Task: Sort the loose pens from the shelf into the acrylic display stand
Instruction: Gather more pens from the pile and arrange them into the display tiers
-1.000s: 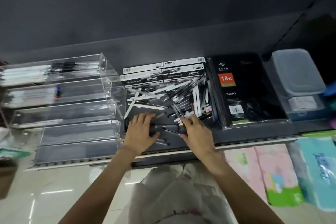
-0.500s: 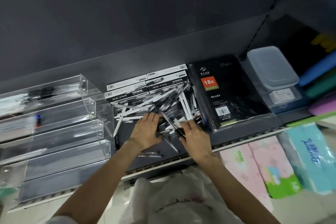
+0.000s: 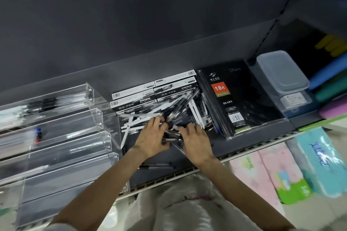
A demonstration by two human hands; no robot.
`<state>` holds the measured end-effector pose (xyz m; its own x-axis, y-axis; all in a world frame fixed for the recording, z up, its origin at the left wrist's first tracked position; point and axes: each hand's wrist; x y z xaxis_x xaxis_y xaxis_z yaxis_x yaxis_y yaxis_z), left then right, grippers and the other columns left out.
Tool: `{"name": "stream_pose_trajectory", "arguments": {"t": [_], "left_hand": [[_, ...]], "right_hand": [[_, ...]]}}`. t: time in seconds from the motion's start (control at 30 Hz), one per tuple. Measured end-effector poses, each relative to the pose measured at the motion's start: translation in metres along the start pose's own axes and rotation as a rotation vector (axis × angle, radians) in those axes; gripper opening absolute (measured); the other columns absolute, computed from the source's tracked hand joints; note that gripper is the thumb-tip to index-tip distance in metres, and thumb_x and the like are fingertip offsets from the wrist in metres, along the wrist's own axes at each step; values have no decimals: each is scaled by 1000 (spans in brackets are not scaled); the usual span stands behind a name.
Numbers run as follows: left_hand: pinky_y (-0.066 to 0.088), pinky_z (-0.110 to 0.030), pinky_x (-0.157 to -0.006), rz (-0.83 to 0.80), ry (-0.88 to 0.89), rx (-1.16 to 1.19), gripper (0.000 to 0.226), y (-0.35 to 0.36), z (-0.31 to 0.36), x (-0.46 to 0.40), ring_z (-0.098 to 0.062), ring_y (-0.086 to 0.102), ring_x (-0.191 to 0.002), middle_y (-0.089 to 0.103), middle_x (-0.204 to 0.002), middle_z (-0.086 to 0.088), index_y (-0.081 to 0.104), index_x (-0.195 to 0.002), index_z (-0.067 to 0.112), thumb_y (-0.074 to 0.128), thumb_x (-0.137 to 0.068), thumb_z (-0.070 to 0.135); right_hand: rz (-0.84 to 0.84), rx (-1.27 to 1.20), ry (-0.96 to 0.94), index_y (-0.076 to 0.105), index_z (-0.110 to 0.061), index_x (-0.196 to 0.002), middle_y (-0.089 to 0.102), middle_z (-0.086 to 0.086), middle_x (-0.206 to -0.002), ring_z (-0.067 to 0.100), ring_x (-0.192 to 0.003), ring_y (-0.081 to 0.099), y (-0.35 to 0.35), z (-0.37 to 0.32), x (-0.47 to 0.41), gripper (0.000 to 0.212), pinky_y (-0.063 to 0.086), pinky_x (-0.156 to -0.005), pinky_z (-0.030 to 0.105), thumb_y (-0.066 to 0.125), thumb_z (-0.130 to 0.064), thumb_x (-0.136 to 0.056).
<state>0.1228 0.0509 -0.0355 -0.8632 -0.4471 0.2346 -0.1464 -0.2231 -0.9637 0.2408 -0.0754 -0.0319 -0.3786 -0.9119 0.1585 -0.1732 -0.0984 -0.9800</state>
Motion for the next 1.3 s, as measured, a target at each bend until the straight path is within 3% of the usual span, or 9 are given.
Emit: {"name": "stream_pose_trajectory", "arguments": {"t": [0.2, 0.37, 0.53, 0.7, 0.9, 1.0, 1.1, 1.2, 1.3], "left_hand": [[31, -32, -106, 37, 69, -13, 49, 7, -16, -2, -21, 39, -122, 46, -129, -3, 45, -129, 18, 56, -90, 46], [31, -31, -107, -47, 93, -57, 51, 5, -21, -12, -21, 38, -122, 49, -129, -4, 42, -130, 15, 54, -91, 46], [37, -32, -102, -78, 83, -6, 45, 6, -24, -14, -21, 41, -122, 55, -127, -4, 43, -126, 14, 56, -91, 39], [37, -32, -102, -15, 74, -1, 41, 8, -24, -7, -23, 43, -119, 58, -121, -8, 40, -127, 10, 52, -95, 33], [31, -32, -108, -28, 55, -11, 38, 9, -24, -12, -23, 42, -121, 55, -125, -11, 38, -131, 8, 42, -100, 28], [26, -31, -111, 5, 68, -50, 39, 10, -19, -8, -23, 41, -123, 49, -131, -11, 37, -138, 6, 32, -104, 24], [33, -29, -106, 74, -9, 160, 38, 2, -16, -4, -21, 45, -119, 46, -130, -10, 36, -138, 5, 31, -104, 21], [48, -32, -80, 221, -94, 360, 35, -15, -14, -4, -24, 56, -92, 46, -120, -13, 37, -133, 2, 31, -103, 19], [42, -32, -67, 479, -217, 658, 26, -30, -12, -12, -17, 49, -74, 49, -101, -11, 44, -121, 3, 35, -101, 17]], "right_hand": [[-8, 52, -12, 59, -8, -80, 61, 13, -69, 30, -63, 61, 5, 4, -11, 40, 53, -56, 37, 82, -14, -49], [-68, 91, -72, 57, -2, -101, 59, 16, -99, 31, -93, 58, 1, 12, -21, 25, 53, -76, 39, 66, -16, -83], [49, 74, -126, 61, -6, -78, 63, 12, -75, 26, -70, 61, -8, 26, -21, 28, 55, -63, 37, 82, -19, -66], [50, -59, -158, 52, -6, -97, 64, 12, -90, 29, -85, 57, -24, 43, -12, 13, 45, -73, 38, 48, -19, -96], [84, -173, -30, 43, -7, -114, 64, 10, -94, 33, -81, 61, -39, 57, 4, 25, 37, -59, 36, 33, -26, -101], [149, -365, 94, 42, -5, -112, 64, 15, -84, 39, -74, 60, -38, 57, 5, 25, 38, -57, 38, 34, -26, -101], [202, -630, 174, 43, -6, -103, 63, 14, -77, 33, -69, 60, -39, 52, 4, 21, 47, -60, 45, 35, -26, -100], [167, -982, 276, 45, -15, -91, 58, 5, -72, 21, -68, 56, -45, 40, -2, 17, 47, -65, 39, 37, -26, -100], [100, -1359, 321, 47, -20, -86, 51, -5, -71, 7, -68, 51, -54, 20, -9, 16, 45, -59, 20, 40, -23, -100]]}}
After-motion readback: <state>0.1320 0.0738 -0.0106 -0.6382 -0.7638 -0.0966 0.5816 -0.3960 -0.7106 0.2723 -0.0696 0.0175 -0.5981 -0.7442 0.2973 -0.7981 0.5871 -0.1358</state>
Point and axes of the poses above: each hand's wrist, its own x-axis away from the middle knuckle, its own y-axis out of the palm, z = x × y
